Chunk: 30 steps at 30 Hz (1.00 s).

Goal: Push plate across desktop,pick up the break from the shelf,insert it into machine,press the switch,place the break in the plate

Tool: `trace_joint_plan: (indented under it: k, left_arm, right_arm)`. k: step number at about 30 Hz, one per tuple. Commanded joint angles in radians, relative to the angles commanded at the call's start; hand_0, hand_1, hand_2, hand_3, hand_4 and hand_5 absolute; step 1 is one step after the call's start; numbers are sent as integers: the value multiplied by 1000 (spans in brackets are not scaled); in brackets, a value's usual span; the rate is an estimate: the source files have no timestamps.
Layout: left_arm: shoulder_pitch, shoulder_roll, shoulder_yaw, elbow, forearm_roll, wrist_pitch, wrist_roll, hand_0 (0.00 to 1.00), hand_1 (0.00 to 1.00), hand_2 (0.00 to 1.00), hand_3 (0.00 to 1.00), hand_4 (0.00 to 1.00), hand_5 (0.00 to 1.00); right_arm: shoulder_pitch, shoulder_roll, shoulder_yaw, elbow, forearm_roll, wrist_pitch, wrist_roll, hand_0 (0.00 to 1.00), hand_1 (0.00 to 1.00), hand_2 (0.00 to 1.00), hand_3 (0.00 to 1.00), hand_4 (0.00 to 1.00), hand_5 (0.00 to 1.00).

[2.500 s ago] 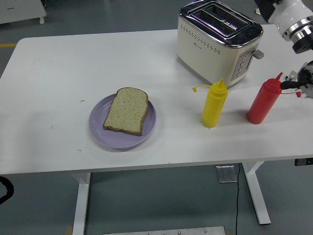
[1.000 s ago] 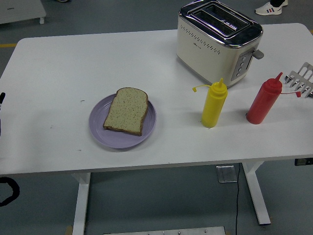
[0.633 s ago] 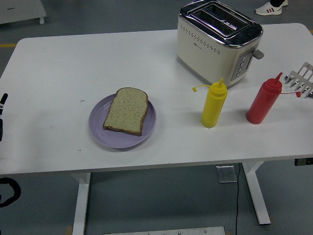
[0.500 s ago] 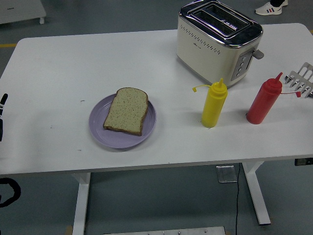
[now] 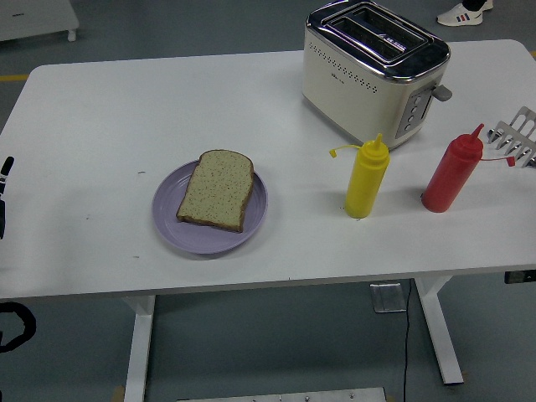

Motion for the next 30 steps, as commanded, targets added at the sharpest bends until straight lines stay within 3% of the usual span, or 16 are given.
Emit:
trace_joint_plan:
  k: [30]
  left_arm:
    - [-19,1,-11,-7,3,2,3,811,853,914,834,645,998]
  right_arm:
    - [6,14,43,-2,9,-14,-33,840,795,802,783,536,586]
